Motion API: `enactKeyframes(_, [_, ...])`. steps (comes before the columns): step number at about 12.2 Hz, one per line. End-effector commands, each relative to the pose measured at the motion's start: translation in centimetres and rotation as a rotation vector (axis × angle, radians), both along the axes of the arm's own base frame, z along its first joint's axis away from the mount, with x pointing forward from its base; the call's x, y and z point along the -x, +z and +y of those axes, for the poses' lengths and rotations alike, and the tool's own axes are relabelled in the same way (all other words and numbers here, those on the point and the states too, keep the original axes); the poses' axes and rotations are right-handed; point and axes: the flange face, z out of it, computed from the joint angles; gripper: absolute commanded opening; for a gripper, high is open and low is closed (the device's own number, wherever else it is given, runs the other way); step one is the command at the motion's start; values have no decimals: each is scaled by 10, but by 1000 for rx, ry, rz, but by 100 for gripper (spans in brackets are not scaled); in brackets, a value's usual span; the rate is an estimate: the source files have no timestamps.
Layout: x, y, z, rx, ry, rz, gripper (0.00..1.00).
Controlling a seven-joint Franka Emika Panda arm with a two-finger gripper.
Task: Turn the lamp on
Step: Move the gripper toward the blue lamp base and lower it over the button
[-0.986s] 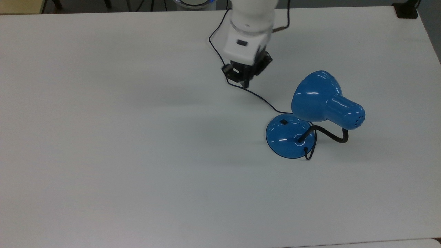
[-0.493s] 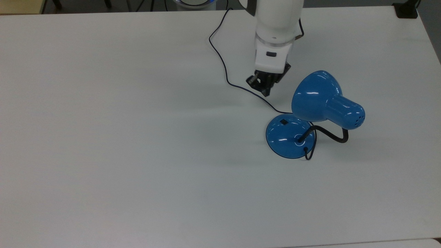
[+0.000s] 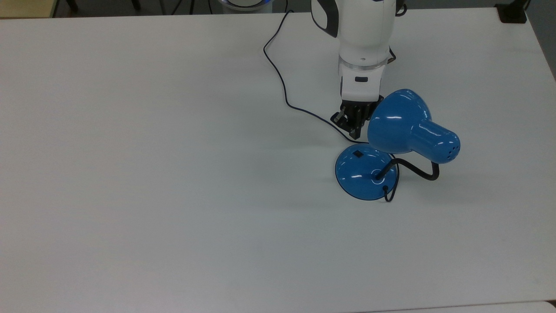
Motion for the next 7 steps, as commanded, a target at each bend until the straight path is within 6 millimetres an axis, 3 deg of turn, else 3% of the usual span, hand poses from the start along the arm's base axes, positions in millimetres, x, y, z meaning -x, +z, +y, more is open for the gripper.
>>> enactKeyframes(1, [-11, -7, 2, -22, 27, -68, 0])
enactKeyframes(4, [-16, -24, 4, -35, 28, -101, 0])
enactKeyframes(7, [-19, -26, 4, -47, 25, -123, 0])
